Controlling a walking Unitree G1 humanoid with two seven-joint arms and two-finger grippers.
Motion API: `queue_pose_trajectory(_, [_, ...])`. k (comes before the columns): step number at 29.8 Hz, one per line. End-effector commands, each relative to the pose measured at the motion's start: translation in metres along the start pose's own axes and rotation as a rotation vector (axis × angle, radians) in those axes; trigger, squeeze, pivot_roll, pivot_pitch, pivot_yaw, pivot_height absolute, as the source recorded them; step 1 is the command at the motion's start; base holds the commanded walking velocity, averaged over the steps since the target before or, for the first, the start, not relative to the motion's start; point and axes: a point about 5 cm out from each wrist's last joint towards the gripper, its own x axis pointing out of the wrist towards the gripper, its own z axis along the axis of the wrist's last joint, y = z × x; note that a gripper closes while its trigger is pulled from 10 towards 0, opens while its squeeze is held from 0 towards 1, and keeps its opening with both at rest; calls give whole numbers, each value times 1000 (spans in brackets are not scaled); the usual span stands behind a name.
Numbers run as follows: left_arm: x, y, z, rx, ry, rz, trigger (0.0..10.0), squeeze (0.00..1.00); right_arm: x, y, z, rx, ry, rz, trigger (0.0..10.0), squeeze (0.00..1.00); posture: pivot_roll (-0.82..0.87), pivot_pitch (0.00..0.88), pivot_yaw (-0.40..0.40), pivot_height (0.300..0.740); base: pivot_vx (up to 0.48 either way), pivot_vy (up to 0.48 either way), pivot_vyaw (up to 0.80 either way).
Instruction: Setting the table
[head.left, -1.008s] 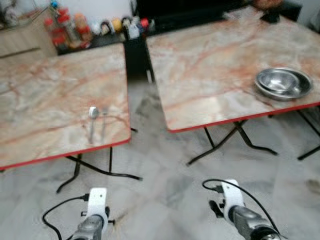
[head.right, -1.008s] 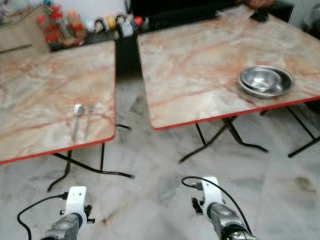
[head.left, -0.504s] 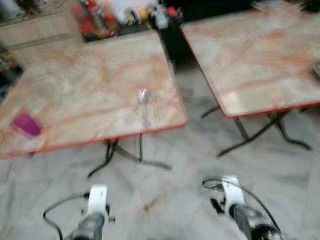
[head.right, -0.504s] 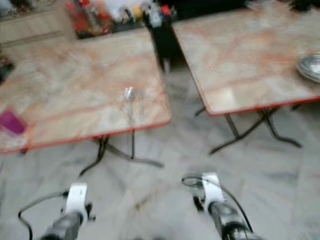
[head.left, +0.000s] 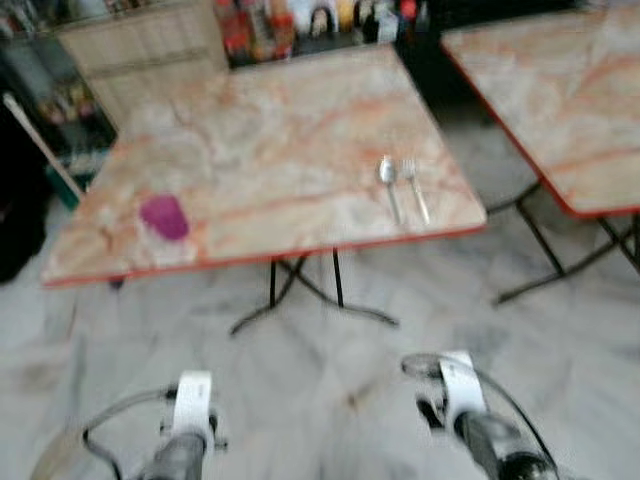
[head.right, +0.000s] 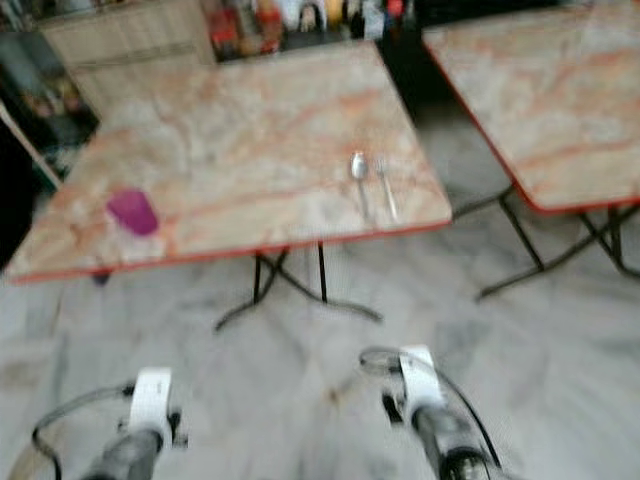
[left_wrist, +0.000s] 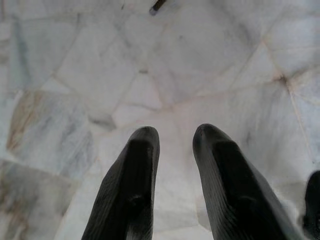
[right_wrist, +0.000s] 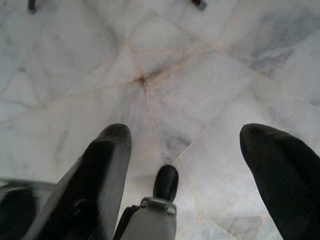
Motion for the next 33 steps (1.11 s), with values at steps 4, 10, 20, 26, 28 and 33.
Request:
queue_pose_trajectory(4, [-1, 8, -5, 12, 12, 18, 10000, 0, 1, 7, 3, 27, -15, 17, 10000, 0, -53, 89, 98, 740, 0, 0, 0])
queue_pose_trajectory(10, [-1, 7, -6, -3, 16, 7, 10000, 0, 1, 7, 3, 35, -20, 21, 10000, 0, -53, 89, 98, 740, 0, 0, 0])
queue_pose_trajectory(20, [-1, 8, -6, -4, 12, 14, 10000, 0, 1, 7, 4, 3, -16, 29, 10000, 0, -54, 86, 97, 740, 313, 0, 351])
queue_pose_trajectory(26, [-1, 7, -6, -5, 14, 12, 10000, 0, 1, 7, 3, -4, -13, 29, 10000, 0, -54, 82, 95, 740, 379, 0, 0])
queue_pose_trajectory(28, [-1, 7, -6, -4, 14, 12, 10000, 0, 1, 7, 3, -4, -13, 29, 10000, 0, -54, 82, 95, 740, 379, 0, 0])
queue_pose_trajectory(33, [-1, 7, -6, -4, 14, 12, 10000, 0, 1, 6, 4, -6, -13, 27, 10000, 0, -54, 82, 95, 740, 382, 0, 0])
